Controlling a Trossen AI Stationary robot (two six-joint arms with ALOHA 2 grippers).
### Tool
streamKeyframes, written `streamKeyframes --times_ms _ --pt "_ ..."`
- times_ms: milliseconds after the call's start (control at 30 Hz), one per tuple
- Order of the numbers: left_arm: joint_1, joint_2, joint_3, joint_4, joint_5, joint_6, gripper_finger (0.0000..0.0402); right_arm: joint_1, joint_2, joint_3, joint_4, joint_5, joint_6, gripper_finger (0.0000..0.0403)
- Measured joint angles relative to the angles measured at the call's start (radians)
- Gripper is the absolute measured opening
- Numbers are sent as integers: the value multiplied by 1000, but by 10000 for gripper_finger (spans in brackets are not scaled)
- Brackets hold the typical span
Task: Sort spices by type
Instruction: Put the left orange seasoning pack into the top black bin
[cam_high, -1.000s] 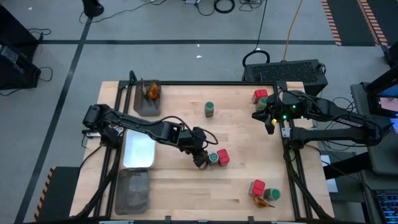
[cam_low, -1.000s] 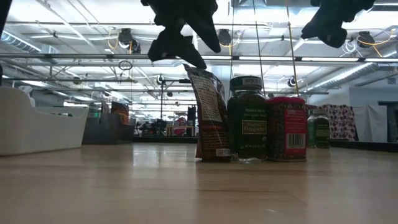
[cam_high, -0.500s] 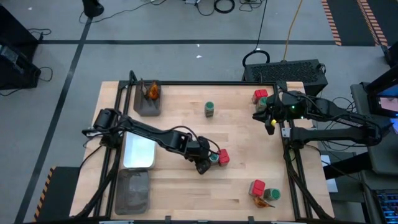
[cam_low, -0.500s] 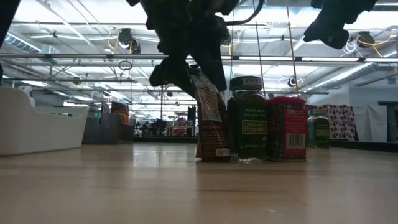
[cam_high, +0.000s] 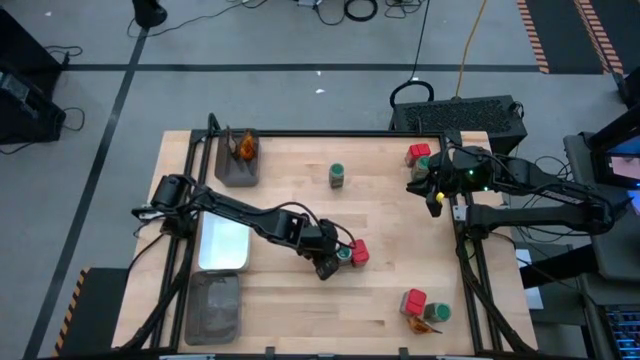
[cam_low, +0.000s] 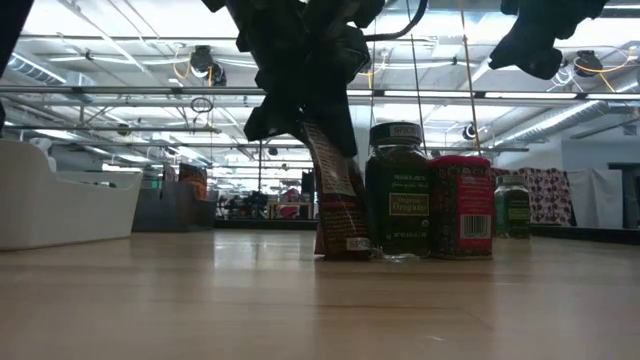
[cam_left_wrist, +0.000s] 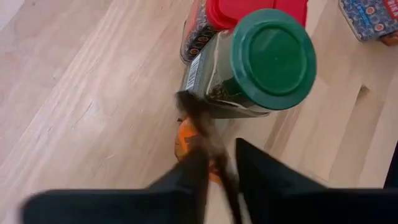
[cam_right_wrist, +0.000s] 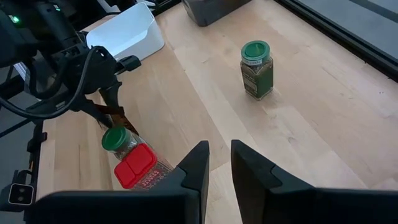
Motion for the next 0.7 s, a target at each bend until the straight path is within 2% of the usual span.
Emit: streamKeyframes --times_ms 67,100,300,533,700 --pt "0 0 0 -1 2 8 21 0 0 0 0 0 0 50" --pt "0 0 0 -4 2 12 12 0 0 0 0 0 0 50" --pt "28 -42 0 -75 5 80 5 0 1 0 3 0 5 50" --pt "116 -220 0 -264 -76 204 3 0 13 0 17 6 19 50" --pt "219 -350 0 -386 -115 282 2 0 37 0 97 7 74 50"
